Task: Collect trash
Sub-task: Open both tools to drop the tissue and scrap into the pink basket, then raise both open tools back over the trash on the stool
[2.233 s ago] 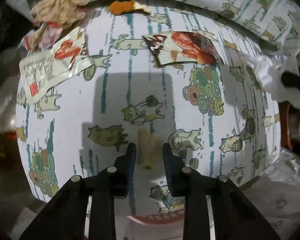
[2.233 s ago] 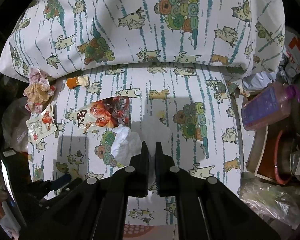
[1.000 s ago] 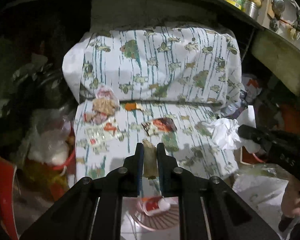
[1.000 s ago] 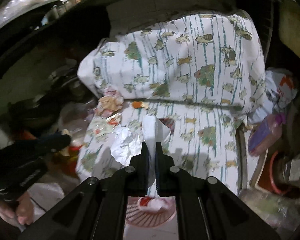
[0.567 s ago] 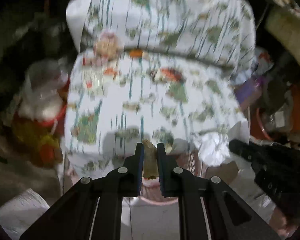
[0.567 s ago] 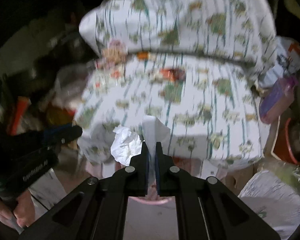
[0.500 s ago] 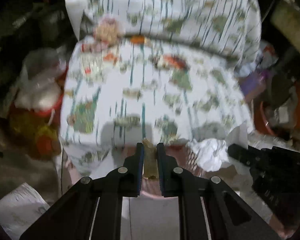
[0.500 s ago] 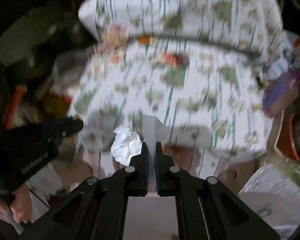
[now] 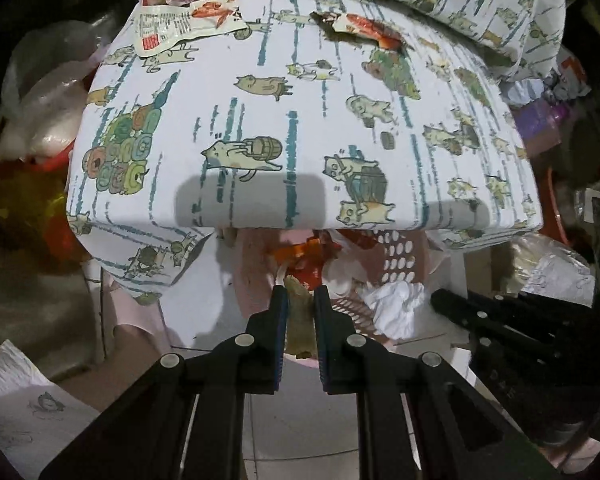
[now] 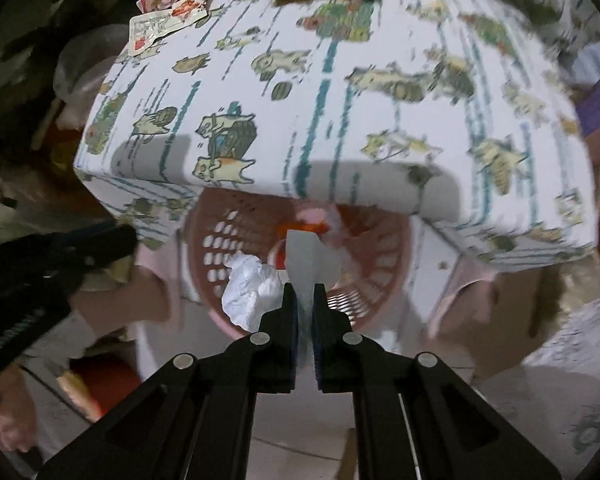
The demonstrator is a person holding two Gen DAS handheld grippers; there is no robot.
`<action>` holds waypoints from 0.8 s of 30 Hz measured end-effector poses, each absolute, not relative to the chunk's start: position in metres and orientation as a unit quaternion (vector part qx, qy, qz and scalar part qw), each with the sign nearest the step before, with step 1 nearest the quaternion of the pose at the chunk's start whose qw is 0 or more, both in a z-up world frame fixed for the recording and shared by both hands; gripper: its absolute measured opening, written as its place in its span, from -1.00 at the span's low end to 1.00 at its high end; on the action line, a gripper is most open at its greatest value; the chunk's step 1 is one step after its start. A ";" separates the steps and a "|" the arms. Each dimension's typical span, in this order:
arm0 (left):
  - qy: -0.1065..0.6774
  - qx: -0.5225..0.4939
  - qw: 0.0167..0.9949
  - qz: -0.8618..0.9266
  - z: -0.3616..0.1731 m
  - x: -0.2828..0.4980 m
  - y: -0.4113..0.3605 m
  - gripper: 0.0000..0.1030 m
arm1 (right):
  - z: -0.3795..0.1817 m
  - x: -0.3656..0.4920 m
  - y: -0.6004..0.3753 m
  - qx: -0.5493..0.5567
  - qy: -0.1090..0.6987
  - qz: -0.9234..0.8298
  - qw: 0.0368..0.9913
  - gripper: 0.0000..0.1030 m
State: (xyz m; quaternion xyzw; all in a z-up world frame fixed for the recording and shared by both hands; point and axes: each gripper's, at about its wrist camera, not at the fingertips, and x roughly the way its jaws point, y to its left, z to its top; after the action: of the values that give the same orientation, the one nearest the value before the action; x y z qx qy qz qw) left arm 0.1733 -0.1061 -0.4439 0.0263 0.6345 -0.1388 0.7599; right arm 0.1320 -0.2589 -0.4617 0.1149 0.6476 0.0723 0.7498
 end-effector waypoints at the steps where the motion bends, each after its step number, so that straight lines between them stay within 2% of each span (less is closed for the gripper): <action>1: 0.636 0.026 0.759 -0.136 -0.446 0.176 -0.107 -0.72 | -0.463 0.133 -0.259 0.112 0.648 0.072 0.750 -0.85; 11: 0.639 0.019 0.759 -0.122 -0.450 0.184 -0.104 -0.71 | -0.466 0.146 -0.264 0.113 0.647 0.055 0.752 -0.83; 13: 0.642 0.032 0.757 -0.113 -0.449 0.183 -0.107 -0.57 | -0.466 0.148 -0.264 0.118 0.650 0.057 0.748 -0.66; 14: 0.643 0.034 0.758 -0.106 -0.449 0.183 -0.106 -0.50 | -0.465 0.149 -0.265 0.122 0.650 0.058 0.748 -0.64; 16: 0.639 0.028 0.762 -0.097 -0.445 0.184 -0.102 -0.24 | -0.463 0.148 -0.264 0.125 0.647 0.056 0.750 -0.62; 19: 0.631 0.026 0.771 -0.087 -0.438 0.185 -0.095 -0.05 | -0.458 0.150 -0.267 0.130 0.643 0.051 0.753 -0.62; 24: 0.604 0.051 0.792 -0.070 -0.422 0.186 -0.089 0.01 | -0.450 0.152 -0.277 0.148 0.630 0.039 0.762 -0.62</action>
State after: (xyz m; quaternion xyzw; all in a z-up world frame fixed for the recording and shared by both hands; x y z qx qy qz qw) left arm 0.1864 -0.0886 -0.4224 0.0508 0.6039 -0.0696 0.7924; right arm 0.1517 -0.2770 -0.4498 0.1479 0.6296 0.0390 0.7617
